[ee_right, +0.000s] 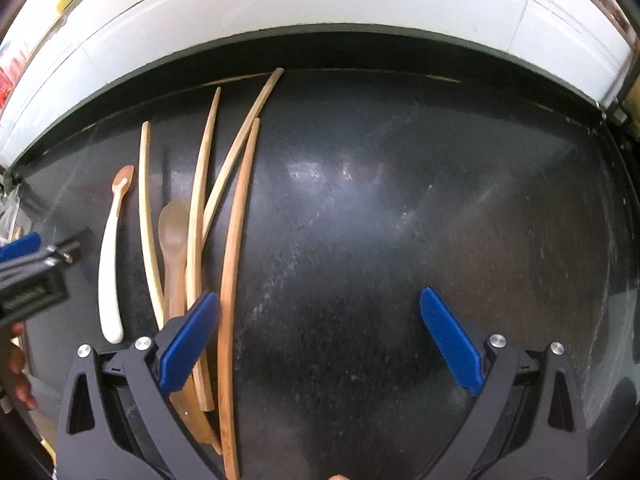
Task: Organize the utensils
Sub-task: 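Move both open tools back to the remaining utensils, then grasp the white-handled spoon with the left gripper while the right gripper grasps a chopstick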
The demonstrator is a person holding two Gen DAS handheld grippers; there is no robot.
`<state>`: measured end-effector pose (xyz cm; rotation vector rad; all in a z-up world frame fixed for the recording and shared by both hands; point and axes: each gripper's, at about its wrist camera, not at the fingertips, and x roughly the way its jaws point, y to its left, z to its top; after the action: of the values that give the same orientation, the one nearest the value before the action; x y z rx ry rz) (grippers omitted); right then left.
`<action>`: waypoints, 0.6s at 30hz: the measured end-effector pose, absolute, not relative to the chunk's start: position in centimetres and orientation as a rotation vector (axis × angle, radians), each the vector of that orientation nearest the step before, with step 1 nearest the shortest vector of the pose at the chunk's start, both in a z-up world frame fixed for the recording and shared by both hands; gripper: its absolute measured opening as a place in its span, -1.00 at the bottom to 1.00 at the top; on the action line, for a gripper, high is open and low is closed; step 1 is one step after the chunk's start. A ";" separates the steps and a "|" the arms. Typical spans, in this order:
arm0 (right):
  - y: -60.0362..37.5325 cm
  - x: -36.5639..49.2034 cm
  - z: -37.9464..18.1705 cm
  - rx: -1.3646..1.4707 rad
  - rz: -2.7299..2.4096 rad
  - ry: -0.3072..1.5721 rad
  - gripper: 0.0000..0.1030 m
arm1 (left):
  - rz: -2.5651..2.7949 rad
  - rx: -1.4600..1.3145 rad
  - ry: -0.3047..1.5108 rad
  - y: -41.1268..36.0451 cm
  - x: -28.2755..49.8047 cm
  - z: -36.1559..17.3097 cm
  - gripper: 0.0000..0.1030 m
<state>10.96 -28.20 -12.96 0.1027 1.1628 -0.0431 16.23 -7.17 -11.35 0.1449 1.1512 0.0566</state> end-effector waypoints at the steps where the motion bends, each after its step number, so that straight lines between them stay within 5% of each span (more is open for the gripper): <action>1: -28.0 11.1 -13.0 0.092 -0.042 1.160 0.89 | 0.060 0.144 1.151 -7.4 16.2 -11.3 0.90; 18: -27.2 10.4 -13.0 0.015 0.000 1.127 0.90 | 0.007 0.047 1.206 -10.6 17.3 -13.5 0.91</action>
<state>10.45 -27.19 -12.98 0.0152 1.1274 0.0000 17.25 -10.56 -13.45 0.0467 1.2059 0.0072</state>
